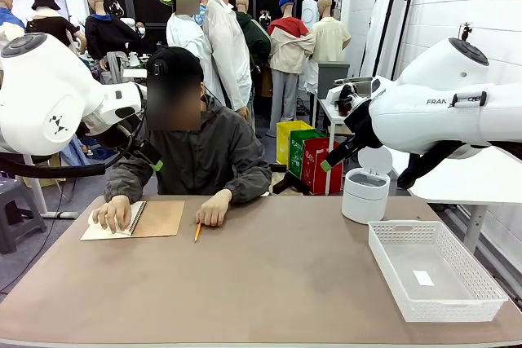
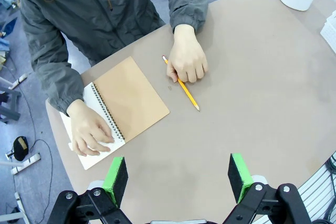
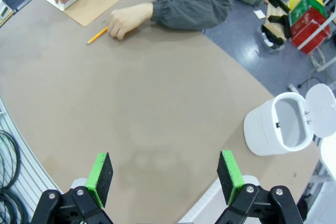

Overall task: Sort the paper based on its condition.
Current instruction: If a person hands you a paper, place it in the Organizing basket , and if it's crumpled, put it in the Trash can.

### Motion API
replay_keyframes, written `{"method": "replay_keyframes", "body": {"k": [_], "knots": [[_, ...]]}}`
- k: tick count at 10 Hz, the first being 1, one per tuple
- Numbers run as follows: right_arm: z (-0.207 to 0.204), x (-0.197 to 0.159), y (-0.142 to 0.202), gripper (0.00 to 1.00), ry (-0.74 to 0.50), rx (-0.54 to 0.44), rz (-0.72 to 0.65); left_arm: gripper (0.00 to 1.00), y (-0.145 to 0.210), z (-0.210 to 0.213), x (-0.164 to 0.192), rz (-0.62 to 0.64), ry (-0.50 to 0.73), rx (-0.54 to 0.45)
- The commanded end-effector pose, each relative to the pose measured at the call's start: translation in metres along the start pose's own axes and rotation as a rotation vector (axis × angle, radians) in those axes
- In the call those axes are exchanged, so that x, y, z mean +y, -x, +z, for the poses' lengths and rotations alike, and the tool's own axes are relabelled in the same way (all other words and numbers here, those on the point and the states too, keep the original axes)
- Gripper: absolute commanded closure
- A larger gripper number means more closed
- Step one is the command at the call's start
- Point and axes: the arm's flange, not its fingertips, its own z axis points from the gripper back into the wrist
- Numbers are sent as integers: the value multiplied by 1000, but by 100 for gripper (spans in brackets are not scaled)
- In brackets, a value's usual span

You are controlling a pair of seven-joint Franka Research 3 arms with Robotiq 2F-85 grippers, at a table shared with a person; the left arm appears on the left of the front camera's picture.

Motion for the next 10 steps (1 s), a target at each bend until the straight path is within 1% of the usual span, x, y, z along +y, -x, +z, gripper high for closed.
{"method": "replay_keyframes", "body": {"k": [1,10], "knots": [[0,-1,0,0,6,4,1,0,-1,1,1,1,2,6],[0,-1,0,0,6,4,1,0,-1,1,1,1,2,6]]}}
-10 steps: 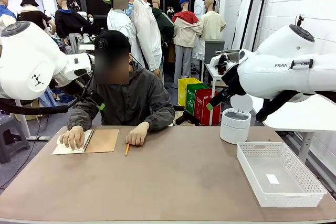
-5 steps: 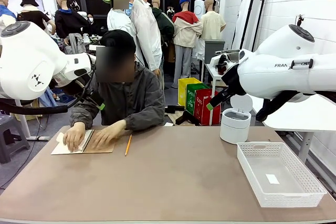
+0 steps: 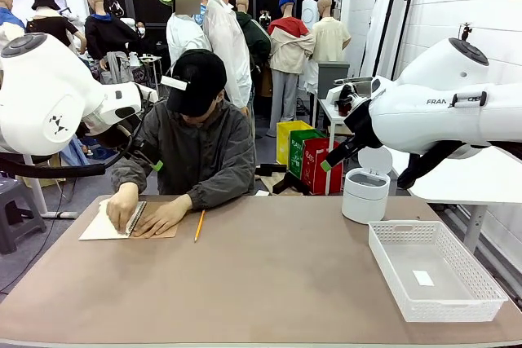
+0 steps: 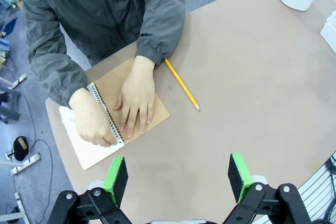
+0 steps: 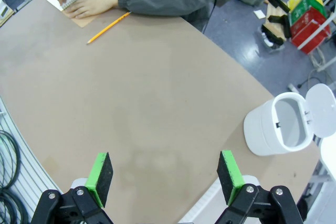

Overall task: Sort the paper based on its condition.
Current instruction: If a person hands you a paper, place it in the Organizing basket , and if it's crumpled, put it in the Trash can.

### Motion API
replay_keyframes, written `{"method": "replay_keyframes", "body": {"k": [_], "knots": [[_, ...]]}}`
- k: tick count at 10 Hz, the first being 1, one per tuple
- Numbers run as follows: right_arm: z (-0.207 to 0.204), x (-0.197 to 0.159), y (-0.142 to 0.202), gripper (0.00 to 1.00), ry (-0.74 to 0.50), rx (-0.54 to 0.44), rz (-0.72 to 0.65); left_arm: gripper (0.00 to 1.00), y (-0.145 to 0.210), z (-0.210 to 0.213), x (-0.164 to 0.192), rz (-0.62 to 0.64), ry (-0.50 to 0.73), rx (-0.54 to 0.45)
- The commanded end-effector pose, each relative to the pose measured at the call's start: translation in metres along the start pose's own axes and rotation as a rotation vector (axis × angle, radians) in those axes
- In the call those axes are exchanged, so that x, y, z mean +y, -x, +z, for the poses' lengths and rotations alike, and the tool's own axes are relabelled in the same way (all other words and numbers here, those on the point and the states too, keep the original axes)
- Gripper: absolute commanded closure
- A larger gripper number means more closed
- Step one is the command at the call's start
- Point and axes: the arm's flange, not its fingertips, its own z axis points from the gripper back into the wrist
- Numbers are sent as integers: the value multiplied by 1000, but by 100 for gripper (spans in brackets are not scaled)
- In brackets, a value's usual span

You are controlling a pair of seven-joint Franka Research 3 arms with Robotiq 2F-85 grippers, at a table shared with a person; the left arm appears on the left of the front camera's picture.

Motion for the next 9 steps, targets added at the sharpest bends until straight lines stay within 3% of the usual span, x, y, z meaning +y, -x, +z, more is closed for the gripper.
{"method": "replay_keyframes", "body": {"k": [1,9], "knots": [[0,-1,0,0,6,4,1,0,-1,1,1,1,2,6],[0,-1,0,0,6,4,1,0,-1,1,1,1,2,6]]}}
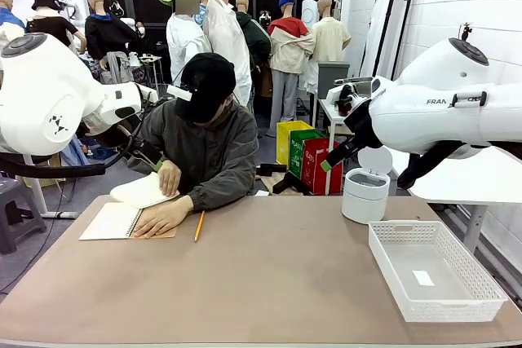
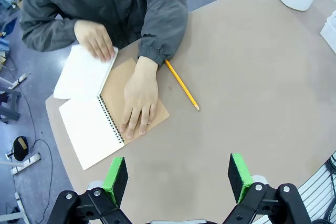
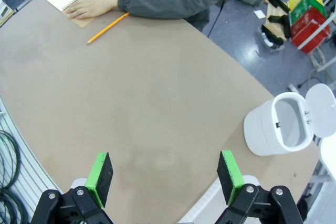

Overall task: Sort the paper based on its condition.
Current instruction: If a person hands you a paper, place it in the Organizing basket , and if it's crumpled, put it in the Trash can.

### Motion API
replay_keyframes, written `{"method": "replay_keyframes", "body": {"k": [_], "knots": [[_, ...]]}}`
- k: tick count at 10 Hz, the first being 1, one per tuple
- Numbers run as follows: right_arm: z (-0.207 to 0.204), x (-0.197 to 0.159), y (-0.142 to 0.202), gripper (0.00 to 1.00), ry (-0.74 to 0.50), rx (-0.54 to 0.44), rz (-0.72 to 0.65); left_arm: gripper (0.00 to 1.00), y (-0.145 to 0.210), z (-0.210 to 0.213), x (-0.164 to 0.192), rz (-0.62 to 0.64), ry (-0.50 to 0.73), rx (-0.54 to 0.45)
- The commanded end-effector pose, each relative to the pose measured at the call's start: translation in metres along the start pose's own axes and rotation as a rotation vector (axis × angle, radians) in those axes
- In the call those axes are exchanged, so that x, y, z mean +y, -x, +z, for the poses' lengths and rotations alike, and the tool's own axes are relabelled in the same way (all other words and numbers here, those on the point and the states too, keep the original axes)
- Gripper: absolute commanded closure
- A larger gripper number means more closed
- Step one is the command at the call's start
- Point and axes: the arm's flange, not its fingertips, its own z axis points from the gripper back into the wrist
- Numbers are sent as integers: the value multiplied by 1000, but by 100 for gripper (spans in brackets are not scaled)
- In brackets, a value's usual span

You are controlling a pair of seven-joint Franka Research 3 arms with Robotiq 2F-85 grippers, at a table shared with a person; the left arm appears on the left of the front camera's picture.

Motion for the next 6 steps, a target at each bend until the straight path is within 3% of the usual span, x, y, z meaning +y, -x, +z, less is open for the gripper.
{"method": "replay_keyframes", "body": {"k": [1,6], "knots": [[0,-1,0,0,6,4,1,0,-1,1,1,1,2,6],[0,-1,0,0,6,4,1,0,-1,1,1,1,2,6]]}}
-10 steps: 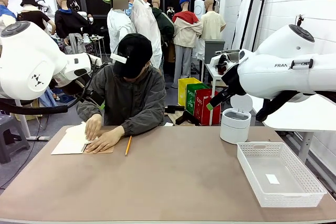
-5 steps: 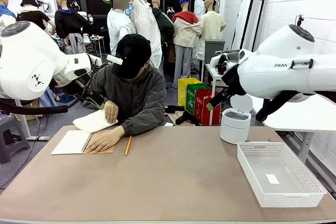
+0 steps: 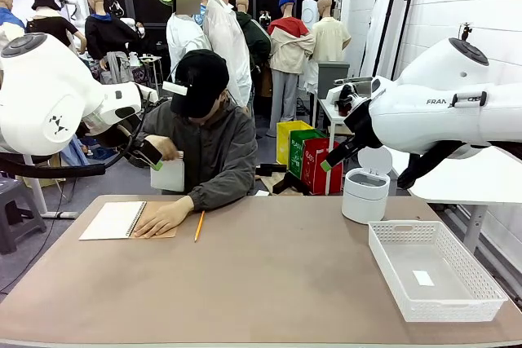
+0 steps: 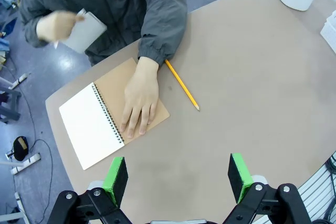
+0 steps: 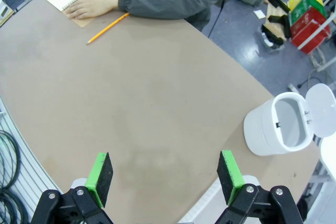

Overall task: Sort the paper based on its condition.
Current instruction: If a person hands you a paper, place it in the Organizing basket , and if it's crumpled, put it in the Trash can.

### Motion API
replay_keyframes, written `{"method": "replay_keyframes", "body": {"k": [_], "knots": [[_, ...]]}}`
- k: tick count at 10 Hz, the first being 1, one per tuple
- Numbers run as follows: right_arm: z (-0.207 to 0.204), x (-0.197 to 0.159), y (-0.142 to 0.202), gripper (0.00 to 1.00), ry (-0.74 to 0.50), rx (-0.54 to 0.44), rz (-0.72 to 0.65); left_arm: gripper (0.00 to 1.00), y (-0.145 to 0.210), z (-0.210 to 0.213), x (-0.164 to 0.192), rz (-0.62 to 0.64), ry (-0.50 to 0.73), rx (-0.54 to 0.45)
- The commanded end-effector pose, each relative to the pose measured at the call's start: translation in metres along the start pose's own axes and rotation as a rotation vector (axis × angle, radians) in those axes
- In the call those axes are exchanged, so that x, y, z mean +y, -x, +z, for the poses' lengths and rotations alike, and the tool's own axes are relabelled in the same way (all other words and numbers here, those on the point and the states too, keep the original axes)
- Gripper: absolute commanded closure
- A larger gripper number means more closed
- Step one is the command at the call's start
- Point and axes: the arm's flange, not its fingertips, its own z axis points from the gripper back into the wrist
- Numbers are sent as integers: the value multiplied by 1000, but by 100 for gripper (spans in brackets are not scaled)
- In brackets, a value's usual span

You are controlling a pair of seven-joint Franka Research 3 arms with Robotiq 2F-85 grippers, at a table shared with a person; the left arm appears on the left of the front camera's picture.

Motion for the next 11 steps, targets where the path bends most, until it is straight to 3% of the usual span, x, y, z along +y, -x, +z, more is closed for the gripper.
{"method": "replay_keyframes", "body": {"k": [1,11], "knots": [[0,-1,0,0,6,4,1,0,-1,1,1,1,2,6],[0,-1,0,0,6,4,1,0,-1,1,1,1,2,6]]}}
